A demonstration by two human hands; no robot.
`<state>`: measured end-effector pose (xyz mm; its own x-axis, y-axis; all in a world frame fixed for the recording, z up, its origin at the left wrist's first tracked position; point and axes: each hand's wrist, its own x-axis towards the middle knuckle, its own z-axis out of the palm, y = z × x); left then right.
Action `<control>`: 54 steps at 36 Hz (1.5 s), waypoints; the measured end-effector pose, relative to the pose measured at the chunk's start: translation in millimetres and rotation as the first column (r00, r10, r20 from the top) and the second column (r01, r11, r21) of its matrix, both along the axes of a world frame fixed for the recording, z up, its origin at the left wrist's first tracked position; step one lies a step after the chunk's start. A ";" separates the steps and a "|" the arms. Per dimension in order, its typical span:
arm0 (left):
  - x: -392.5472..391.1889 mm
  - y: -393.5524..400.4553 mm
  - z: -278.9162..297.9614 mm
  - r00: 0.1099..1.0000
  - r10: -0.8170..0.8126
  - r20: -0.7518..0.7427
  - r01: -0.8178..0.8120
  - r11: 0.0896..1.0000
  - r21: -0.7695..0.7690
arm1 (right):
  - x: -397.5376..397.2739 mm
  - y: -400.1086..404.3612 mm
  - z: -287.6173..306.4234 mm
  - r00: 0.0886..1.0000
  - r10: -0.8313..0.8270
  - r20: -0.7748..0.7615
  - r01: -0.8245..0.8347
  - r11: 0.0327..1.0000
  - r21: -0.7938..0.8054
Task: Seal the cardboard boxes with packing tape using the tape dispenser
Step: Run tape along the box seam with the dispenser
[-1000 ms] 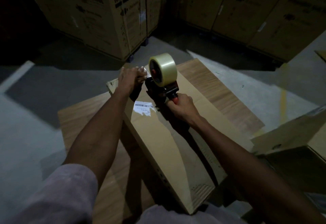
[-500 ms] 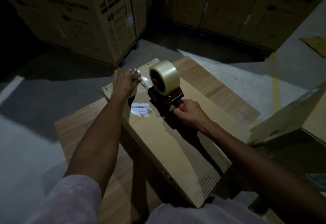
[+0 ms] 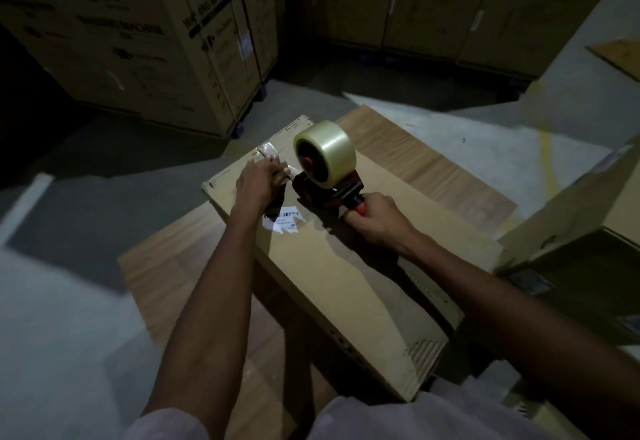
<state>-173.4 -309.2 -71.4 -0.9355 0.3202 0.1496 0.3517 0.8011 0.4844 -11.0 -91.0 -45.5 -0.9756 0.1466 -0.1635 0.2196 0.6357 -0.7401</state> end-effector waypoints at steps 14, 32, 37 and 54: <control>9.9 0.9 11.0 0.999 0.036 -0.006 -0.036 0.998 -0.045 | 11.2 -0.2 16.1 1.000 0.027 0.013 -0.027 0.998 0.058; 18.7 9.6 13.3 0.996 -0.008 -0.093 -0.011 0.980 -0.201 | 49.9 8.8 7.8 1.000 0.001 -0.019 0.000 0.999 0.046; 27.3 13.9 13.0 0.998 -0.069 0.004 0.069 0.983 -0.168 | 48.8 9.1 5.3 1.000 -0.019 -0.016 0.019 0.999 0.034; 34.2 33.2 15.7 0.992 0.076 0.101 -0.073 0.997 -0.035 | 47.8 12.3 8.8 0.998 -0.057 0.017 0.058 0.996 -0.063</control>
<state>-139.1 -275.9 -55.7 -0.9668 0.2519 0.0428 0.2402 0.8387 0.4888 36.8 -78.7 -36.7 -0.9631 0.1913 -0.1891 0.2660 0.5737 -0.7747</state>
